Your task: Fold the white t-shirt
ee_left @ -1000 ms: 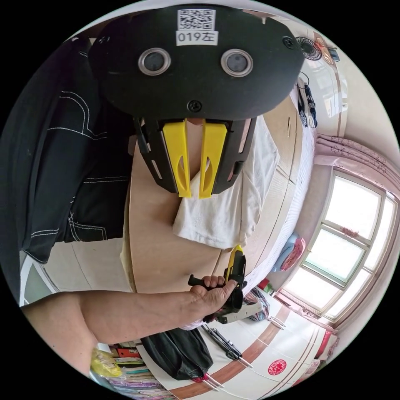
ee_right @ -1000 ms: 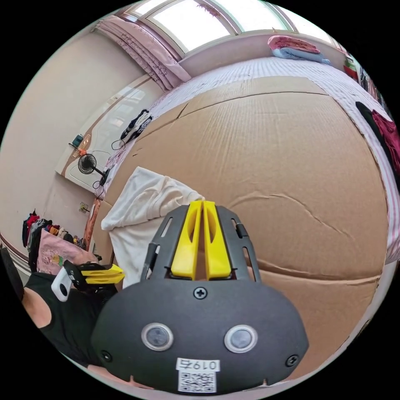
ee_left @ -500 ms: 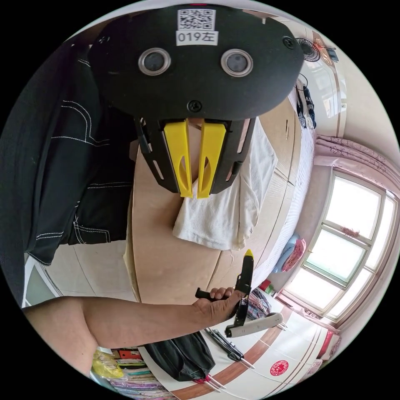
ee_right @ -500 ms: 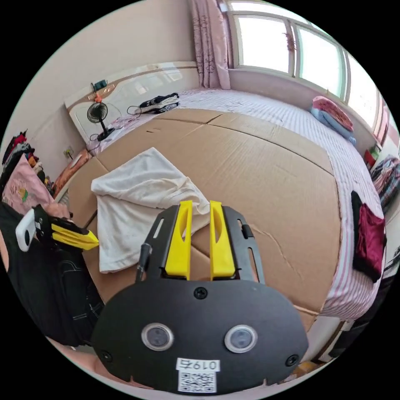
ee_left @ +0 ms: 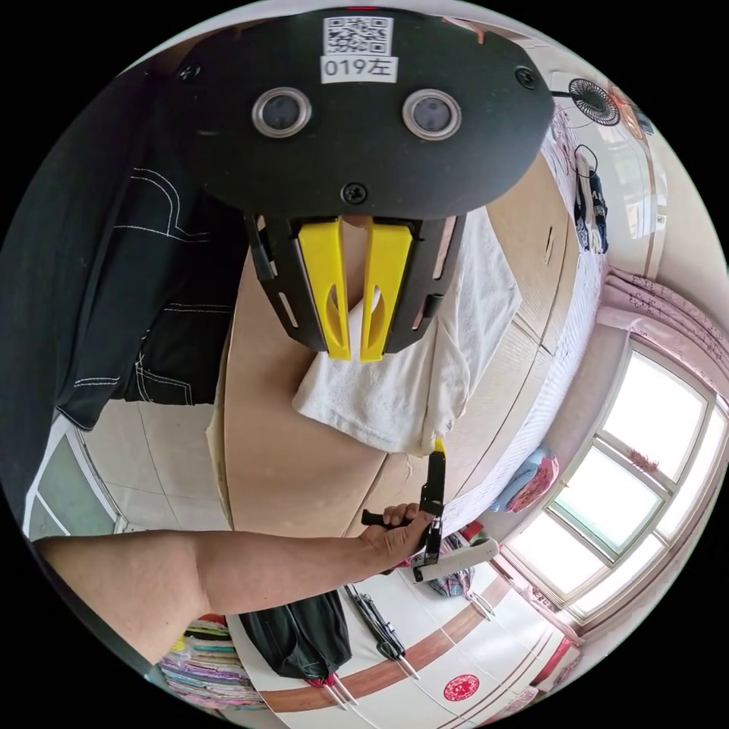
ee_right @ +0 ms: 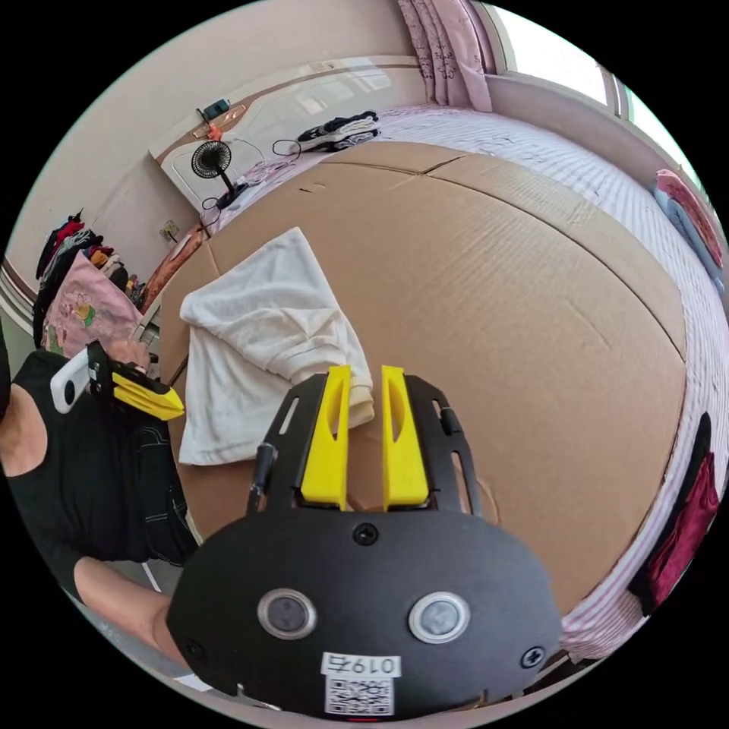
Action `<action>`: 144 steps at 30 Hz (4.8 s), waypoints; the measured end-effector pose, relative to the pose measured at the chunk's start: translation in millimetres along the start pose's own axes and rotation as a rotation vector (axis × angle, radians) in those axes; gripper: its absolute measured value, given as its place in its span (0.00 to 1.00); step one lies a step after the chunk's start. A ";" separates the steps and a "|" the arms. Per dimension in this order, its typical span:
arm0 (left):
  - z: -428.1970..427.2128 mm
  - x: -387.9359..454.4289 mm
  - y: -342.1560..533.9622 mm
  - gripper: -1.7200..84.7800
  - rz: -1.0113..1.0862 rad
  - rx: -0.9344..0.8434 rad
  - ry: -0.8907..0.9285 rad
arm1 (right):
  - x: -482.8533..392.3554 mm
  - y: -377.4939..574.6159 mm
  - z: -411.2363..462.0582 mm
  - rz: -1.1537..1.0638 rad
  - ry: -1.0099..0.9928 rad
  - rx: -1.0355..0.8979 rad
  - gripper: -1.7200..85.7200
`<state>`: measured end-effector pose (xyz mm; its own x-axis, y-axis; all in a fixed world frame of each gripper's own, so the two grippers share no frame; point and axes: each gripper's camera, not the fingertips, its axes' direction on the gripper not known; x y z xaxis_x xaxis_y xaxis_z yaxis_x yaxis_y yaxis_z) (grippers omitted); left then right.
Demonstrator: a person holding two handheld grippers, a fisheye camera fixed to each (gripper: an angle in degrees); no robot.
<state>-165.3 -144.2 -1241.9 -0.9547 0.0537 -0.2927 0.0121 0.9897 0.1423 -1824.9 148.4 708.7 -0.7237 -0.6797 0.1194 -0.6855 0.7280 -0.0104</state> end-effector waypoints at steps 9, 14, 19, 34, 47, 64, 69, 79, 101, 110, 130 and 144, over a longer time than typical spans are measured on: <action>30.9 -12.8 -4.0 0.03 0.032 -0.059 0.022 | -38.7 5.2 50.5 -0.085 0.009 -0.060 0.07; 41.9 -25.2 -3.3 0.03 0.013 -0.070 0.053 | -69.9 12.5 69.5 -0.152 0.108 -0.071 0.02; 52.0 -37.7 0.2 0.03 -0.018 -0.076 0.083 | -73.0 22.0 72.9 -0.116 0.226 -0.026 0.02; 50.2 -87.7 39.0 0.05 -0.195 0.127 0.036 | -68.0 105.5 85.9 0.067 0.201 0.154 0.09; 91.5 -98.5 41.8 0.10 -0.059 0.090 0.119 | -138.9 211.9 80.4 0.176 0.121 0.376 0.02; 169.7 -331.8 88.6 0.12 -0.725 0.195 0.484 | -199.3 276.9 127.9 0.268 0.145 0.375 0.01; 235.8 -359.4 47.3 0.11 -0.699 -0.004 0.482 | -206.4 313.1 120.4 0.249 0.140 0.356 0.01; 250.7 -351.5 42.7 0.05 -0.695 -0.009 0.562 | -190.2 362.3 88.0 0.256 0.145 0.408 0.01; 148.3 -143.2 25.3 0.03 -0.231 0.132 0.154 | -95.5 410.6 -8.6 0.441 -0.105 0.511 0.10; 119.0 -127.0 40.9 0.04 -0.324 0.155 0.079 | -81.4 408.7 -51.7 0.486 -0.113 0.533 0.11; 109.2 -96.4 86.9 0.08 -0.283 -0.038 -0.136 | -85.2 376.1 -105.1 0.550 -0.169 0.497 0.02; 127.7 -111.8 98.8 0.04 -0.287 -0.066 -0.078 | -94.8 330.2 -99.4 0.570 -0.258 0.376 0.05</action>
<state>-19.4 -35.5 -1315.9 -0.8904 -0.2145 -0.4015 -0.2770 0.9552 0.1040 -1974.7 462.2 792.7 -0.9404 -0.2377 -0.2433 -0.1444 0.9266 -0.3473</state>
